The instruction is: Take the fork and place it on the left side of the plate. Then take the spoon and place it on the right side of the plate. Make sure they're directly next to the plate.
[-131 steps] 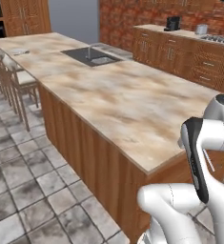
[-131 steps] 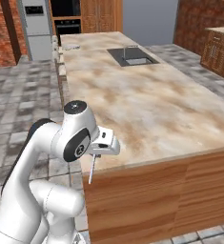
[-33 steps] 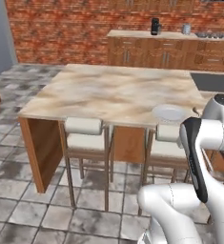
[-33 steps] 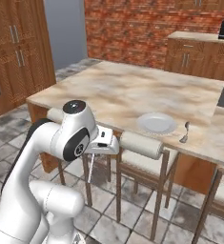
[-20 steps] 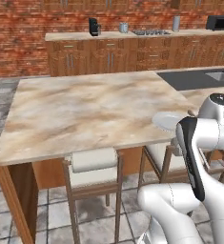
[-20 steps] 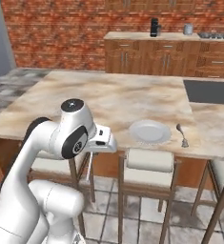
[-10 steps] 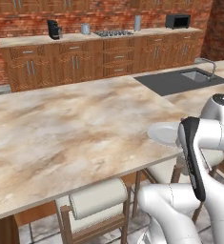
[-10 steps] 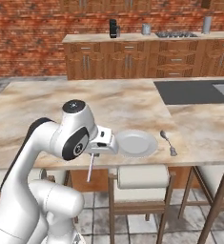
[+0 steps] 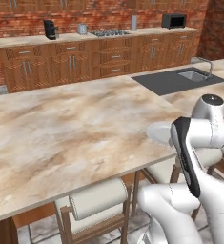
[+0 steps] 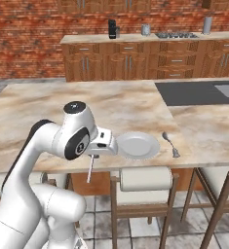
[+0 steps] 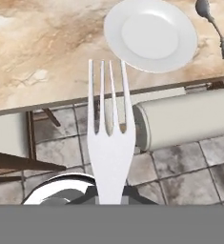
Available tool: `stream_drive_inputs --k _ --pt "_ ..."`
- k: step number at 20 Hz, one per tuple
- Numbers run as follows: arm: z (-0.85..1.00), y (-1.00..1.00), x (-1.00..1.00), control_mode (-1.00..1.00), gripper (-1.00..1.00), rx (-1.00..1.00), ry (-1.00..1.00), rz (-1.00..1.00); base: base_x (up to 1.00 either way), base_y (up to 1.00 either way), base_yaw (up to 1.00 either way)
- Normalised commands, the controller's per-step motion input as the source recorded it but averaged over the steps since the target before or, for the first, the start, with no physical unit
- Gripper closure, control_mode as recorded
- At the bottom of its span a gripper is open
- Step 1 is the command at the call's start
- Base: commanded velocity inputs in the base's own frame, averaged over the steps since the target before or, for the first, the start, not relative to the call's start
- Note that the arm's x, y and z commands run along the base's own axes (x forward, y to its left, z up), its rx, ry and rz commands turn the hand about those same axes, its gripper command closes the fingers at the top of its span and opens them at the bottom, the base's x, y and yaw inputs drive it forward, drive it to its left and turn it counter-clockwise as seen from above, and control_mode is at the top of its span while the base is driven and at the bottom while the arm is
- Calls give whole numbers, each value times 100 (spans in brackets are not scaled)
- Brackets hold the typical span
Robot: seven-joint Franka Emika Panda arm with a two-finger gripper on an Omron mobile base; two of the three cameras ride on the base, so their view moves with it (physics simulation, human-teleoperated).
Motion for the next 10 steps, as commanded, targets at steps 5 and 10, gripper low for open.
stream_drive_inputs --k 5,10 --pt "-25 59 99 -100 100 0 13 11 0 0 0" --pt "-20 52 100 -100 100 0 16 13 0 0 0"
